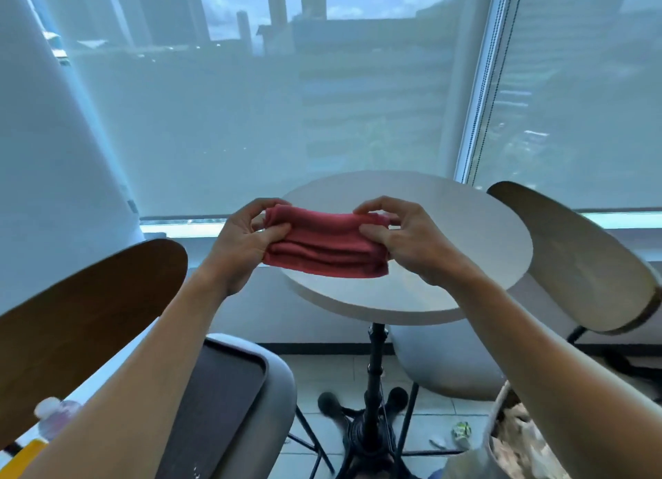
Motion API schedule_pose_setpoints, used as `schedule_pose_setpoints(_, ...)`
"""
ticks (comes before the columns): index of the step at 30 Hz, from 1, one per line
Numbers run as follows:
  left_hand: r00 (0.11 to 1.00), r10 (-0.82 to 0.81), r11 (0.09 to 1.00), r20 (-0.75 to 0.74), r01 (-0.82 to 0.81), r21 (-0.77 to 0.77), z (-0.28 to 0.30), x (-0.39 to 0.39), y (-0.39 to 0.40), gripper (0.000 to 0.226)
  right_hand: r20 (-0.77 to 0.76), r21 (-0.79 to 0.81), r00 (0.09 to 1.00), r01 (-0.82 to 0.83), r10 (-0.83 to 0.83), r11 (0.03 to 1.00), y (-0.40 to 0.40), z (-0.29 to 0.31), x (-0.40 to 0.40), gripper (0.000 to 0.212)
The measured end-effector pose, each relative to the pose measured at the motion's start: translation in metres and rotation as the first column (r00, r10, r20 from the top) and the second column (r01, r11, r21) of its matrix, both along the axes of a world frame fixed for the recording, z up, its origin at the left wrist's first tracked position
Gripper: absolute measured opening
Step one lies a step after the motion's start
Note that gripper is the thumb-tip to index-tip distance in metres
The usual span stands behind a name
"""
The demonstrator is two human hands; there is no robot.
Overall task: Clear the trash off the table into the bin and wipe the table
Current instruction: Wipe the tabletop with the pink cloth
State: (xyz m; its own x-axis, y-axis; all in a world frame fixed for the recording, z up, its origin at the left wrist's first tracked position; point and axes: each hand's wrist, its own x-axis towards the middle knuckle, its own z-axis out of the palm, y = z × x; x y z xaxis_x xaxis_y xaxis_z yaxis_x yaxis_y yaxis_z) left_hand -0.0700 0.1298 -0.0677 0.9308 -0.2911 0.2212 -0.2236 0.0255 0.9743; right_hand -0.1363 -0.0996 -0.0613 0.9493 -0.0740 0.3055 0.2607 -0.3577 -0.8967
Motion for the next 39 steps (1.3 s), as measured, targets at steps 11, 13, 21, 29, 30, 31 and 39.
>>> schedule_pose_setpoints(11, 0.985, -0.164, 0.976, 0.055, 0.154, 0.154, 0.023, 0.091, -0.166, 0.037, -0.008, 0.052, 0.964, 0.264, -0.264, 0.963, -0.144, 0.001, 0.036, 0.029)
schedule_pose_setpoints(13, 0.978, -0.195, 0.966, 0.069, 0.180, 0.183, 0.025, 0.105, -0.201, 0.037, -0.014, 0.078, 0.946, 0.325, -0.325, 0.943, -0.168, -0.001, 0.038, 0.030)
schedule_pose_setpoints(21, 0.935, -0.341, 0.894, 0.102, 0.289, 0.341, 0.020, 0.136, -0.321, 0.045, -0.080, -0.011, 0.862, 0.502, -0.501, 0.865, -0.223, -0.016, 0.021, 0.028)
schedule_pose_setpoints(29, 0.842, -0.509, 0.783, 0.177, 0.368, 0.501, 0.003, 0.139, -0.372, 0.034, -0.142, -0.323, 0.862, 0.424, -0.486, 0.846, -0.223, -0.027, 0.010, 0.022)
schedule_pose_setpoints(30, 0.833, -0.512, 0.771, 0.208, 0.339, 0.539, 0.000, 0.139, -0.374, 0.033, -0.158, -0.380, 0.861, 0.398, -0.483, 0.835, -0.223, -0.027, 0.010, 0.022)
schedule_pose_setpoints(31, 0.825, -0.514, 0.758, 0.234, 0.309, 0.574, -0.002, 0.141, -0.374, 0.032, -0.169, -0.429, 0.857, 0.381, -0.487, 0.819, -0.224, -0.026, 0.011, 0.023)
schedule_pose_setpoints(39, 0.890, -0.310, 0.716, 0.333, -0.011, 0.698, -0.003, 0.190, -0.308, 0.021, -0.270, -0.542, 0.837, 0.276, -0.476, 0.794, -0.222, -0.017, 0.056, 0.065)
